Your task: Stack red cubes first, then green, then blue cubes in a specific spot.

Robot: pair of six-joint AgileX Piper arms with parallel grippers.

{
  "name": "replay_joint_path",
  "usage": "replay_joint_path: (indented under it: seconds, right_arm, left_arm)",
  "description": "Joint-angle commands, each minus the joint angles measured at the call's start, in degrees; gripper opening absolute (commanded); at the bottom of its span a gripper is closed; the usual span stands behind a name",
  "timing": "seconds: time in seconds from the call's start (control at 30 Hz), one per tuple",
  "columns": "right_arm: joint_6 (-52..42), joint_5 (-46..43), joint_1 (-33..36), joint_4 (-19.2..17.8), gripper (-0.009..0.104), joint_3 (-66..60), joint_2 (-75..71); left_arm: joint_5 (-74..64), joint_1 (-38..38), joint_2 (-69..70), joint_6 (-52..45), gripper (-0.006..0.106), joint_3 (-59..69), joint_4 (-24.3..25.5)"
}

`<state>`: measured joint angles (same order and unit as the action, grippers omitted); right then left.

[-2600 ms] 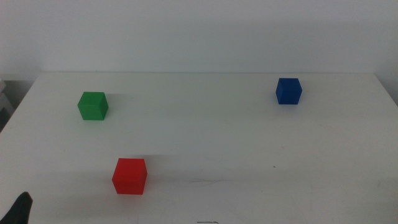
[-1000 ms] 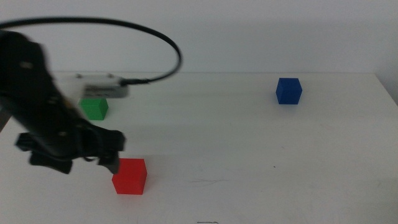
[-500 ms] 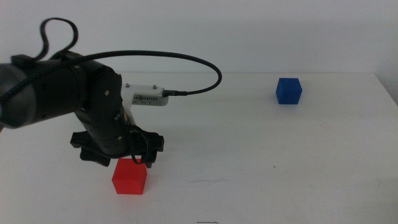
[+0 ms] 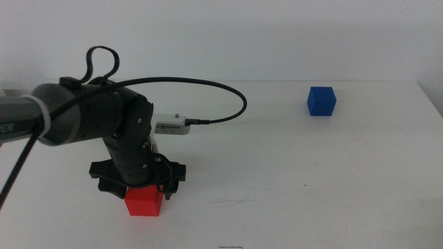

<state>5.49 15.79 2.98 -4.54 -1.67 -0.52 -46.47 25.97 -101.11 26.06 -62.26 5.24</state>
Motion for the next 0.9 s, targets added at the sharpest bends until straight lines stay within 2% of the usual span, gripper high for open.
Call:
replay_joint_path:
  seconds: [0.0, 0.17, 0.33, 0.37, 0.5, 0.53, 0.7, 0.87]
  right_arm:
    - [-0.75, -4.39, 0.22, -0.75, 0.073, 1.05, -1.33]
    - [-0.75, -4.39, 0.22, -0.75, 0.073, 1.05, -1.33]
    - [-0.75, -4.39, 0.22, -0.75, 0.073, 1.05, -1.33]
    - [-0.75, -4.39, 0.22, -0.75, 0.073, 1.05, -1.33]
    - [-0.75, -4.39, 0.22, -0.75, 0.073, 1.05, -1.33]
    - [-0.75, -4.39, 0.22, -0.75, 0.073, 1.05, -1.33]
    - [-0.75, -4.39, 0.22, -0.75, 0.073, 1.05, -1.33]
    - [-0.75, -4.39, 0.22, -0.75, 0.073, 1.05, -1.33]
  left_arm:
    - [1.63, 0.12, 1.70, 1.02, 0.093, -1.70, 0.23]
    - [2.11, 0.12, 1.07, 1.02, 0.088, -1.70, 0.23]
    - [2.06, 0.12, 1.07, 1.02, 0.075, -1.70, 0.29]
    - [2.06, 0.12, 1.07, 1.02, 0.064, -1.70, 0.29]
    - [2.06, 0.12, 1.07, 1.02, 0.047, -1.70, 0.29]
    - [3.13, 0.19, 1.44, 0.82, 0.028, -1.83, -0.14]
    - [-0.92, 0.84, 1.33, 1.02, 0.019, -5.45, -3.44]
    - [-2.66, 4.82, 0.97, 7.52, 0.019, -11.01, -0.18]
